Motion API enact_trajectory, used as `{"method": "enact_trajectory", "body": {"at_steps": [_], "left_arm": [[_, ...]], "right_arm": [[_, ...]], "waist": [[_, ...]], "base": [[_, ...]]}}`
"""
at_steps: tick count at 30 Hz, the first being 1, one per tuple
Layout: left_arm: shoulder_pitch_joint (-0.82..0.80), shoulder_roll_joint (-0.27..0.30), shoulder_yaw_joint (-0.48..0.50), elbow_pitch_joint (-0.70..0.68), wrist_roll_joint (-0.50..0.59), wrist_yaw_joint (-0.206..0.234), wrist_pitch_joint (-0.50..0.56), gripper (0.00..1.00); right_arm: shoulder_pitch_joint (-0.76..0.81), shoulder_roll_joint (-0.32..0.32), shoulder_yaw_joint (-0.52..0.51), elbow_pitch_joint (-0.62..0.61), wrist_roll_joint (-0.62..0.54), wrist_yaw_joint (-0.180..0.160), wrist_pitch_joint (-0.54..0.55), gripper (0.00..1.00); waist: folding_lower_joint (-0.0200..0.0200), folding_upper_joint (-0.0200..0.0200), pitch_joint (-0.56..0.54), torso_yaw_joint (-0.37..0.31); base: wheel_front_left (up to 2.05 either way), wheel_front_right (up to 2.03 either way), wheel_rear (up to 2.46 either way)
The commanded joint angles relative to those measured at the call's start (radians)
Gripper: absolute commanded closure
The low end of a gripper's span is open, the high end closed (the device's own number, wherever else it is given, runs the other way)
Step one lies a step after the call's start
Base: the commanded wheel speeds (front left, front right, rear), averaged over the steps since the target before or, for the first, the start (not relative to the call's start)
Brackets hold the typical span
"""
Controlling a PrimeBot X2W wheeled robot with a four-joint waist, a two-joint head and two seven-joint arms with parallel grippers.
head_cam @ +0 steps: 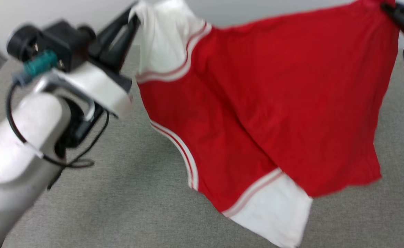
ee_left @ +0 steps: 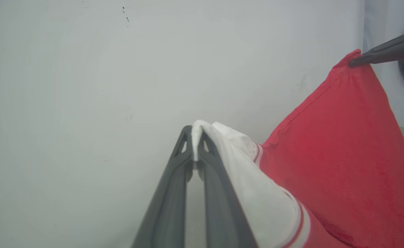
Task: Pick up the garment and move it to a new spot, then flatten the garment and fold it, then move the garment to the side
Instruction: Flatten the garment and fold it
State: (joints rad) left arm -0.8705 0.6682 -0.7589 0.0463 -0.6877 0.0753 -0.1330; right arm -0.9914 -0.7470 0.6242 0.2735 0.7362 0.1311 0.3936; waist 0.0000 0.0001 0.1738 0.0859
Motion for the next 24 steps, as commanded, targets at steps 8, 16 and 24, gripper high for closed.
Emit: {"method": "enact_trajectory", "body": {"at_steps": [8, 16, 24], "left_arm": [[-0.345, -0.071, 0.053, 0.132, 0.024, -0.091, 0.035, 1.00], [-0.661, -0.126, 0.063, 0.282, 0.060, -0.158, 0.081, 1.00], [-0.912, -0.153, 0.039, 0.464, 0.083, -0.198, 0.038, 1.00]], "right_arm": [[-0.197, 0.076, -0.110, 0.062, -0.113, -0.001, -0.034, 1.00], [-0.447, 0.142, -0.131, 0.138, -0.227, -0.001, -0.035, 1.00], [-0.688, 0.202, -0.097, 0.272, -0.287, -0.001, -0.095, 1.00]], "waist": [[0.0000, -0.0001, 0.107, -0.032], [0.0000, -0.0001, 0.222, -0.051], [0.0000, -0.0001, 0.314, -0.056]], "base": [[0.00, 0.00, 0.00], [0.00, 0.00, 0.00], [0.00, 0.00, 0.00]]}}
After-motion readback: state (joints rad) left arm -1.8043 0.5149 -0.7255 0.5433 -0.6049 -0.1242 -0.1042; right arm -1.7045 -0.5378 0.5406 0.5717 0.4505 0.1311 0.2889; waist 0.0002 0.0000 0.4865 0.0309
